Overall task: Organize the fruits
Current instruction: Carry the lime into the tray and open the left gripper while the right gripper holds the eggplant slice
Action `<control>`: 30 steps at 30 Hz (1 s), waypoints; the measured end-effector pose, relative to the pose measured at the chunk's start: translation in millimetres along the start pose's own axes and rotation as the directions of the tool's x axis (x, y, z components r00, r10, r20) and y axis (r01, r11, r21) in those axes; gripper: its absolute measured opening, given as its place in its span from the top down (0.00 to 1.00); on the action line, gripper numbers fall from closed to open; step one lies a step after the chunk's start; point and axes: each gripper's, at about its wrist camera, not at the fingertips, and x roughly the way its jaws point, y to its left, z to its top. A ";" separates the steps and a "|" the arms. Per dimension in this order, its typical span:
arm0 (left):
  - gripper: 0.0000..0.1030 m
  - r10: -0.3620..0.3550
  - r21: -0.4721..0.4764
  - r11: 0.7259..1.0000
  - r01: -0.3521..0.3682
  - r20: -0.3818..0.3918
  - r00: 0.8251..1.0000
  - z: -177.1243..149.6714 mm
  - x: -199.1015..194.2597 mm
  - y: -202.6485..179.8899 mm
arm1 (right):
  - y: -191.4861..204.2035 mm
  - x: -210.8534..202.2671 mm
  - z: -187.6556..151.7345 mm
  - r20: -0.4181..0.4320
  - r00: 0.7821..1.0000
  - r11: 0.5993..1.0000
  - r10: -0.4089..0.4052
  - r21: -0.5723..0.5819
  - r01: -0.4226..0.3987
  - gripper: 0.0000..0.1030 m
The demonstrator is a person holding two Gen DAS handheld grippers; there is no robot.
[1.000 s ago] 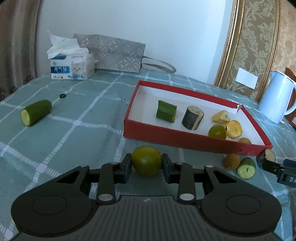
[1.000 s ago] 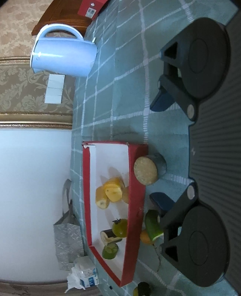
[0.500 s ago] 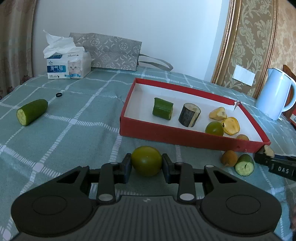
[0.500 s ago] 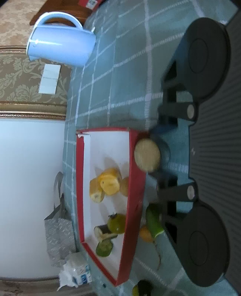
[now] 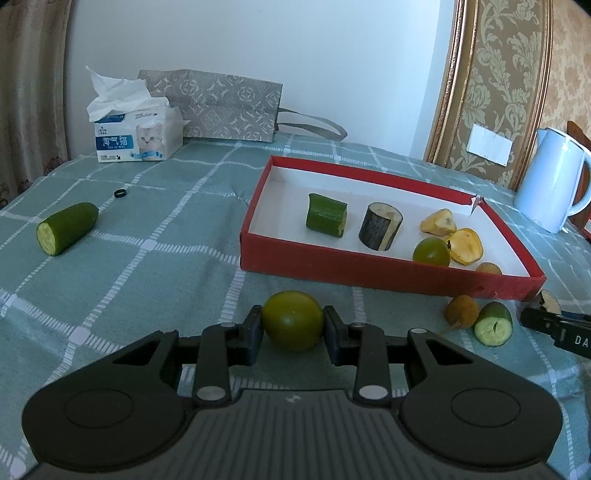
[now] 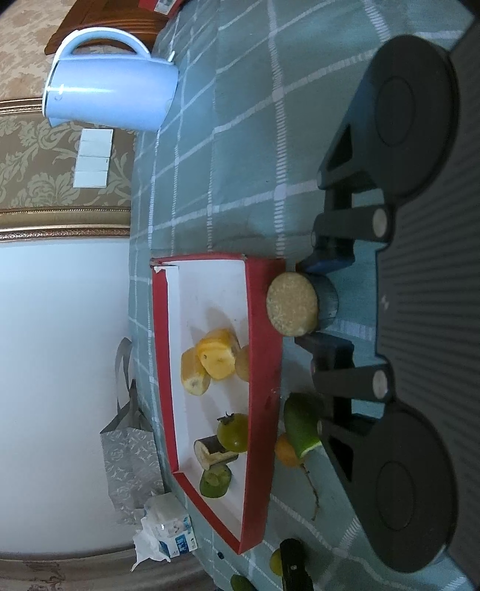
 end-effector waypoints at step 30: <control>0.68 -0.047 0.070 0.997 0.045 0.030 0.998 55.2 22.4 -29.9 | 4.4 -12.7 -2.3 0.044 0.998 0.999 0.034 -0.017 -0.033 0.69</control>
